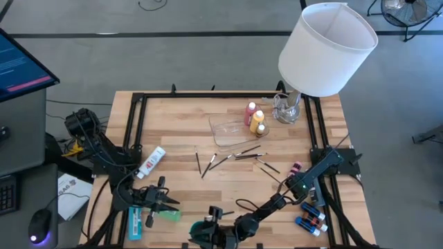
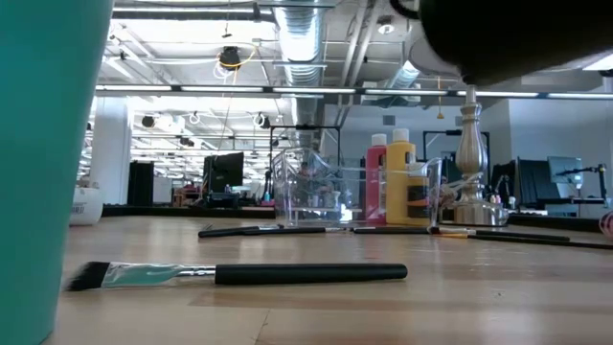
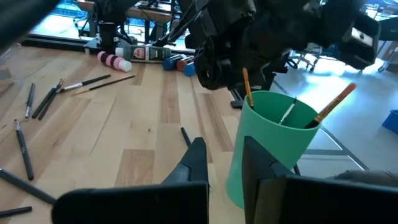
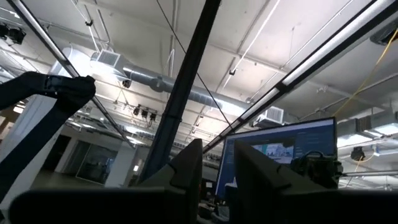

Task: Pick & Place Paint Supplies
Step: Put the gold paintbrush into the green cup

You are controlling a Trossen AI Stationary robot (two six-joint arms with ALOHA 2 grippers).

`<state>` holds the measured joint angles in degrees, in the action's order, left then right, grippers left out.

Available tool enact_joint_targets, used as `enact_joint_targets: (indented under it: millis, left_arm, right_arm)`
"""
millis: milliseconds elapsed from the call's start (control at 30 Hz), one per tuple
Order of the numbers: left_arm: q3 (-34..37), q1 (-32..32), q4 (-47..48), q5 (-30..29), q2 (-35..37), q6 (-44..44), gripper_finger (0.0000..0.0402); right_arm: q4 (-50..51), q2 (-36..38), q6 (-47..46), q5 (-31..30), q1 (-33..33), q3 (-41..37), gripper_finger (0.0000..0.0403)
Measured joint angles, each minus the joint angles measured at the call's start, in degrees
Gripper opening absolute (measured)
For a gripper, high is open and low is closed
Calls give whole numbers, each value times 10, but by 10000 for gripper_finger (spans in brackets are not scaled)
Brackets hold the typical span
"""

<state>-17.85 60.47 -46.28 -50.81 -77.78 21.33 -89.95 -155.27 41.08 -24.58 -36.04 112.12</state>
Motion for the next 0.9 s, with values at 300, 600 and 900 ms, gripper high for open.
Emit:
enact_joint_targets:
  millis: [300, 600, 900]
  left_arm:
    - [0, -2, -1, -8, 2, -18, 1]
    - [0, -2, -2, -43, 51, -58, 1]
    - [0, -5, -2, -60, 106, -112, 1]
  right_arm:
    - [0, 1, 28, -25, 4, 14, 82]
    - [0, 22, 108, -56, 0, 15, 82]
    - [5, 58, 249, -157, -8, 15, 81]
